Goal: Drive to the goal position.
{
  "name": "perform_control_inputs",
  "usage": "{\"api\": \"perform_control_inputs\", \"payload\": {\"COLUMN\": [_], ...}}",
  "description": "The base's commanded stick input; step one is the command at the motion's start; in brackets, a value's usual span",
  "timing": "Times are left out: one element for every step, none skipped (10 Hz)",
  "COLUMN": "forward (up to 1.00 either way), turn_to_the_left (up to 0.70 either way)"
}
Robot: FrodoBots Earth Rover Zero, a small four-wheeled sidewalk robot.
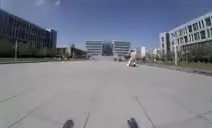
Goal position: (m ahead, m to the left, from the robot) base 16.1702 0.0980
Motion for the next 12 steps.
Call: {"api": "perform_control_inputs", "payload": {"forward": [1.0,1.0,1.0,1.0,1.0,1.0,1.0,1.0,1.0,1.0,1.0,1.0], "turn_to_the_left": [0.0,0.0,0.0,0.0,0.0,0.0,0.0,0.0,0.0,0.0,0.0,0.0]}}
